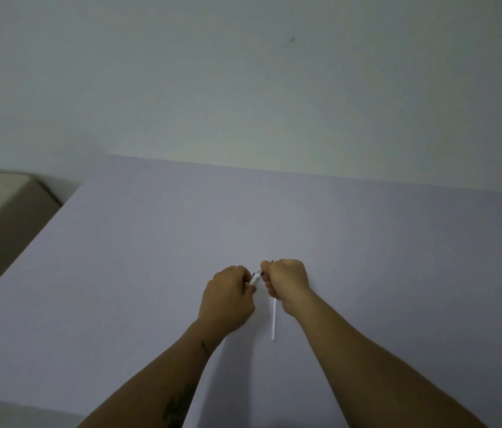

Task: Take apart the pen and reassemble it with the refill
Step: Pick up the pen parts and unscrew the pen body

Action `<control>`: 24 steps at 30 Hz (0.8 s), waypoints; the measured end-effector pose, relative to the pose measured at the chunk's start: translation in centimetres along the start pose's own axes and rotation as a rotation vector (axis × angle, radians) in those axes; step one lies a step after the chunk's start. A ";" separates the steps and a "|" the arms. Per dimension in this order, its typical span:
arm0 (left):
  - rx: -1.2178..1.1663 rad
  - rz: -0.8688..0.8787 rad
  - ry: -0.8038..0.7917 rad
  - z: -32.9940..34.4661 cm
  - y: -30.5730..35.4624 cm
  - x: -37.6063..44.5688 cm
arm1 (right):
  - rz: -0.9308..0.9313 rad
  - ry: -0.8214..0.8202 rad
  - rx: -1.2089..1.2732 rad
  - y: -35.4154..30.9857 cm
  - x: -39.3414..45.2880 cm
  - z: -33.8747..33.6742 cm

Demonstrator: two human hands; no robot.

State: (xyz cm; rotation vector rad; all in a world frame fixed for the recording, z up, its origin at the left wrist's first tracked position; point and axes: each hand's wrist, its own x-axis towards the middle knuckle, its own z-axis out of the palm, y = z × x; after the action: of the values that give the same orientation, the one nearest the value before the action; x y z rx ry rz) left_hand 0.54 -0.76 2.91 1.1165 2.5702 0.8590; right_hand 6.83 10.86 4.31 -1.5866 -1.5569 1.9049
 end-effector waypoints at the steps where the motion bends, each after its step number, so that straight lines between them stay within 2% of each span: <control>1: -0.005 0.021 0.000 -0.2 -0.1 0.1 | -0.001 0.013 0.012 -0.1 -0.2 0.1; 7: -0.088 0.042 -0.043 -1.1 -1.1 -0.2 | -0.027 0.047 0.042 -0.2 -1.9 0.7; 14: -0.059 0.070 -0.068 -2.5 -3.4 -0.8 | 0.021 -0.111 0.156 0.5 -3.7 0.5; 17: -0.047 0.097 -0.080 -3.1 -4.2 -1.7 | 0.037 -0.082 -0.038 1.1 -4.4 0.8; 20: -0.057 0.132 -0.067 -3.5 -4.8 -1.5 | -0.057 -0.021 -0.258 1.1 -4.7 1.3; 24: -0.044 0.143 -0.043 -3.8 -4.8 -1.0 | -0.156 -0.008 -0.345 0.7 -4.6 1.7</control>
State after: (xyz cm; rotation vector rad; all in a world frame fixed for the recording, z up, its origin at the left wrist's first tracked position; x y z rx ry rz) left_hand -3.20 -5.70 3.08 1.3040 2.4484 0.9084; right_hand 7.63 6.35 6.21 -1.5254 -2.0347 1.6302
